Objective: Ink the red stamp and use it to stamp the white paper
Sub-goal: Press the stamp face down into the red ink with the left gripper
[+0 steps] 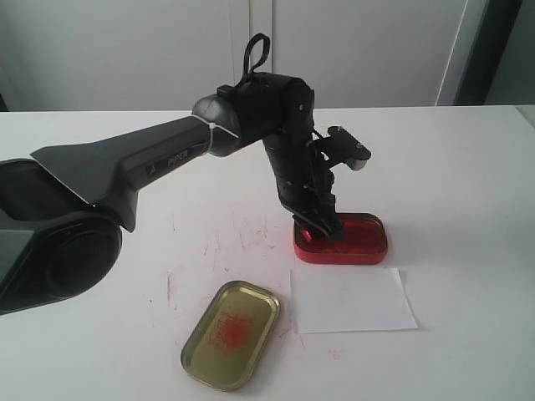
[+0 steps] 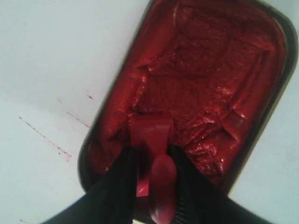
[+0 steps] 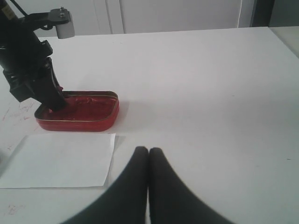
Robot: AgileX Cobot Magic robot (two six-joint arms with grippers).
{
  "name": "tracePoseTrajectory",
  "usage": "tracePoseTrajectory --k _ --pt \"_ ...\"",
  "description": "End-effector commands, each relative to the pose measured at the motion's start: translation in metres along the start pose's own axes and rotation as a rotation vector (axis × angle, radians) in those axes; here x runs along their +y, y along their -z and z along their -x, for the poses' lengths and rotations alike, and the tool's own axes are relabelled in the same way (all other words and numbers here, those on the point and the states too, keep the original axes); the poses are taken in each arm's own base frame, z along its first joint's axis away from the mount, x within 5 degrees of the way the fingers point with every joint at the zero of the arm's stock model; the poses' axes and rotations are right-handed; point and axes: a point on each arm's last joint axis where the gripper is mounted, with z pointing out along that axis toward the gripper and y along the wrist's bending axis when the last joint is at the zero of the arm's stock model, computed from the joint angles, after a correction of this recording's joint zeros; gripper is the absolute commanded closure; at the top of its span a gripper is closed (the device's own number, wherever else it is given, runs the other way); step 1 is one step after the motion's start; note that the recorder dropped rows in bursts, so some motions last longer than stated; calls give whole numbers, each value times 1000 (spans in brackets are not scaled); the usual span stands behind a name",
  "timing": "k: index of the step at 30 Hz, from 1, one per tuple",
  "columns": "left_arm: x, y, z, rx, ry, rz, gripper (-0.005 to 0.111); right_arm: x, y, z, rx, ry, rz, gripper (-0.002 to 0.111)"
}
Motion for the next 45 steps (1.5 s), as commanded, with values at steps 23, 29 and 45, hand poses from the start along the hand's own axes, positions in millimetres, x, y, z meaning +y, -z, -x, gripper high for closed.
tracePoseTrajectory --k 23,29,45 --pt "1 -25 -16 121 -10 -10 107 0 0 0 -14 -4 5 108" --pt "1 -7 -9 71 -15 14 107 0 0 0 -14 -4 5 108" --pt "0 39 4 -37 -29 70 107 0 0 0 -14 -6 6 108"
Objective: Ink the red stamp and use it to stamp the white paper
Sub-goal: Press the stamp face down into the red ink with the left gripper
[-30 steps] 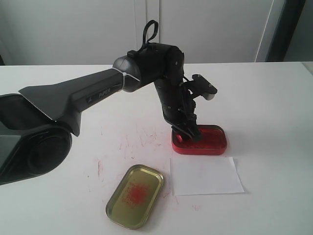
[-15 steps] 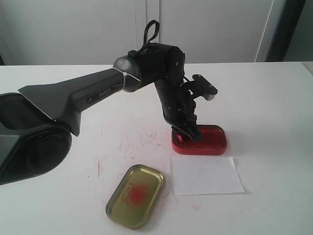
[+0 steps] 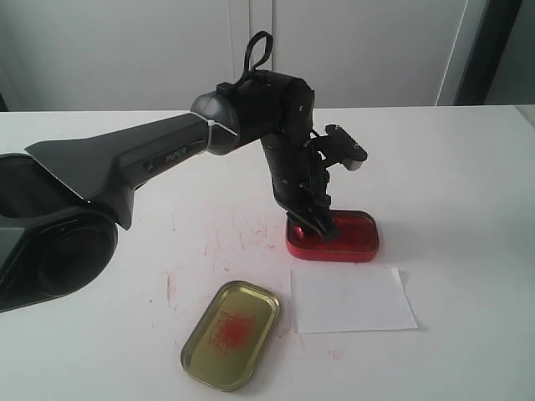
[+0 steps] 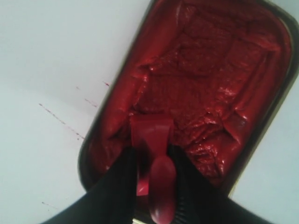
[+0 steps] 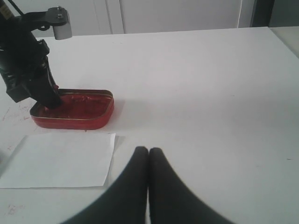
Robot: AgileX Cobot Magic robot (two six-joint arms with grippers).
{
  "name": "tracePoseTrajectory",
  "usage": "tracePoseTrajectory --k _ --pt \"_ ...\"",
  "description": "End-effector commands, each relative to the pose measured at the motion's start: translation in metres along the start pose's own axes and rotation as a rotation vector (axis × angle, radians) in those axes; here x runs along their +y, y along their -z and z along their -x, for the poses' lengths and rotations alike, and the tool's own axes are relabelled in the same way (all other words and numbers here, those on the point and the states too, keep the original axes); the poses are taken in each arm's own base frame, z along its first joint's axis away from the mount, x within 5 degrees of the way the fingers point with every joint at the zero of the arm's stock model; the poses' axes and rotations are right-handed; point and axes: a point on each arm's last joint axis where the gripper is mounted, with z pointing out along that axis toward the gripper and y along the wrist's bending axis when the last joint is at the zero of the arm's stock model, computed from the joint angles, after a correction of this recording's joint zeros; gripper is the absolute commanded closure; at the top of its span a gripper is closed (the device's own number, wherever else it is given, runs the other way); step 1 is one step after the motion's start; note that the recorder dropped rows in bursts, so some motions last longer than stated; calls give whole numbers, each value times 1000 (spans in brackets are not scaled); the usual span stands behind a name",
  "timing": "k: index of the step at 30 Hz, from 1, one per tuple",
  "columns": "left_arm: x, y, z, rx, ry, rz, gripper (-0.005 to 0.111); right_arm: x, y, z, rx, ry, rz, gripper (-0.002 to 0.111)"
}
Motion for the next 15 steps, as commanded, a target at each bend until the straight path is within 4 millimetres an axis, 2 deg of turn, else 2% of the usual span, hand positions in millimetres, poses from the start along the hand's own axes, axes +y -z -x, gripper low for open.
tracePoseTrajectory --k 1,9,15 --pt "-1 21 3 -23 -6 10 107 0 0 0 -14 -6 6 108" --pt "-2 37 7 -67 -6 24 107 0 0 0 -14 -6 6 108" --pt "-2 36 8 -68 -6 22 107 0 0 0 -14 -6 6 108"
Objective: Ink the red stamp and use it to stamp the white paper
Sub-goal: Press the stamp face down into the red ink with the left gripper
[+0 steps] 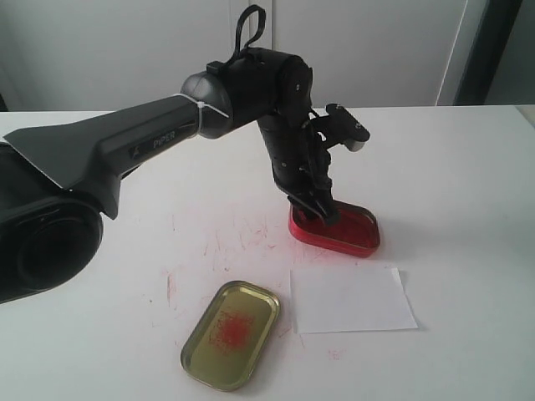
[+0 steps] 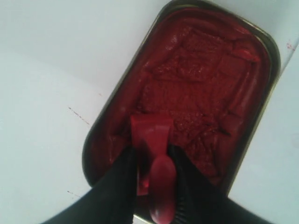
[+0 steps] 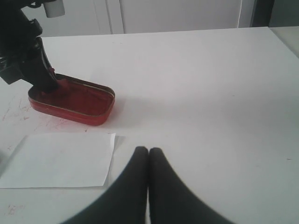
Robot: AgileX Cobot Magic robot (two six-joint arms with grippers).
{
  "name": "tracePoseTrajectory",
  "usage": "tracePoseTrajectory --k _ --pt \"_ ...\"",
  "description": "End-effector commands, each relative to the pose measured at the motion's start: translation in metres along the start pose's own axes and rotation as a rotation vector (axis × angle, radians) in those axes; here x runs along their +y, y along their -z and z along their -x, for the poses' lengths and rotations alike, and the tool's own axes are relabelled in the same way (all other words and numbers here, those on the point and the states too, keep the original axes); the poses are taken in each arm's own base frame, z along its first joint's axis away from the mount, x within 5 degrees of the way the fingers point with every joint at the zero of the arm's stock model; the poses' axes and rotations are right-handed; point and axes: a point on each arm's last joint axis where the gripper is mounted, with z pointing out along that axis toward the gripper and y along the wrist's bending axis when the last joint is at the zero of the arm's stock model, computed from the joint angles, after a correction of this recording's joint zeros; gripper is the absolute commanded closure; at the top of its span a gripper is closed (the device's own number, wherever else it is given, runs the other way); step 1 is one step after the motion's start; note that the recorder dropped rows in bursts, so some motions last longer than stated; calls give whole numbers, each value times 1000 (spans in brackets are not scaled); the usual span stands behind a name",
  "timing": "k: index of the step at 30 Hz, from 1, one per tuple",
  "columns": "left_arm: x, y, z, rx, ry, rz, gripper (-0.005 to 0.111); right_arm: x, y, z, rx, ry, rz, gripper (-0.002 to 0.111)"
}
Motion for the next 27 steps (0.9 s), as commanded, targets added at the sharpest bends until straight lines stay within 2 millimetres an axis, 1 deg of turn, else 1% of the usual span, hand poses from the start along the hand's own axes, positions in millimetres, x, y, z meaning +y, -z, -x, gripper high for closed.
tracePoseTrajectory --k 1,15,24,27 --pt "-2 10 3 -23 2 -5 107 0 0 0 -14 -6 6 108" --pt "-1 10 4 -30 2 -2 107 0 0 0 -14 -6 6 108" --pt "-1 20 5 -46 0 6 107 0 0 0 -14 -6 6 108" --pt "-1 20 6 -49 0 7 107 0 0 0 -14 -6 6 108"
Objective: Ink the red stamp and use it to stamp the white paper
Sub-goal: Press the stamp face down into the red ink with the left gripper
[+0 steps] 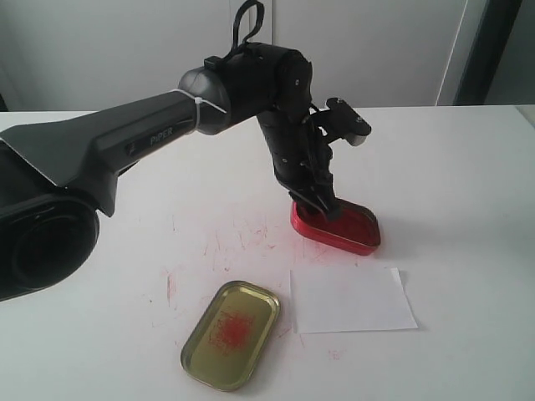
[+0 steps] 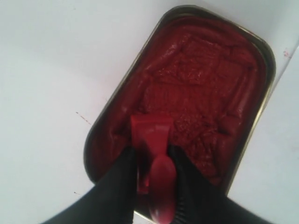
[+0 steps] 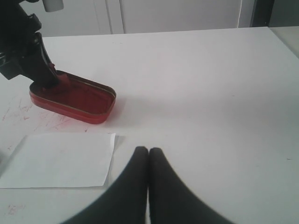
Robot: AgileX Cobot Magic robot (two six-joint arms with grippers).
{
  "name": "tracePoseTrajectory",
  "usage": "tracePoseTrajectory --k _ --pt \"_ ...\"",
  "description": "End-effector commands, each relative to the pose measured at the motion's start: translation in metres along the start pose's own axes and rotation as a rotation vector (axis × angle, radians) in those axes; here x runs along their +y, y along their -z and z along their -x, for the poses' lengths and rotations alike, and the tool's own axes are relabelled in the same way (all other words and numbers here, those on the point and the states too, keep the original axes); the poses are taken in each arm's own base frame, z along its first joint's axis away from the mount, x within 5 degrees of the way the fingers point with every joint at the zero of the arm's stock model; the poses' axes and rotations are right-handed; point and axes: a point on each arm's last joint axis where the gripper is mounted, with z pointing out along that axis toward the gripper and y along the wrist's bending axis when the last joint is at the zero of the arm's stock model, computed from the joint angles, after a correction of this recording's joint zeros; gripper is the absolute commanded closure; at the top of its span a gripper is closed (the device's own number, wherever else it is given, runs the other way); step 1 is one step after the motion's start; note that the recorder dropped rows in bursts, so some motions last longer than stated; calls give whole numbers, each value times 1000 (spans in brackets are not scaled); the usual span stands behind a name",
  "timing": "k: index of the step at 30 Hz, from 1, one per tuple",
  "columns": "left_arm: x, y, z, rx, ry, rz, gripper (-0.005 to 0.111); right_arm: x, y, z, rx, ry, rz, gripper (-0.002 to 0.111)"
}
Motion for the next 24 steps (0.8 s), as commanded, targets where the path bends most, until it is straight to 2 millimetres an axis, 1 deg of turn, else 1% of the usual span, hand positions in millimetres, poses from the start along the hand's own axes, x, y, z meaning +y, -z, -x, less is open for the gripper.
tracePoseTrajectory --k 1,18,22,24 --pt "-1 13 4 -26 0 -2 107 0 0 0 -14 -6 6 108" --pt "-1 13 5 -37 2 1 107 0 0 0 -14 -6 6 108" --pt "-1 17 6 -36 0 0 107 0 0 0 -14 -6 6 108" --pt "-1 22 8 -42 -2 2 107 0 0 0 -14 -6 6 108"
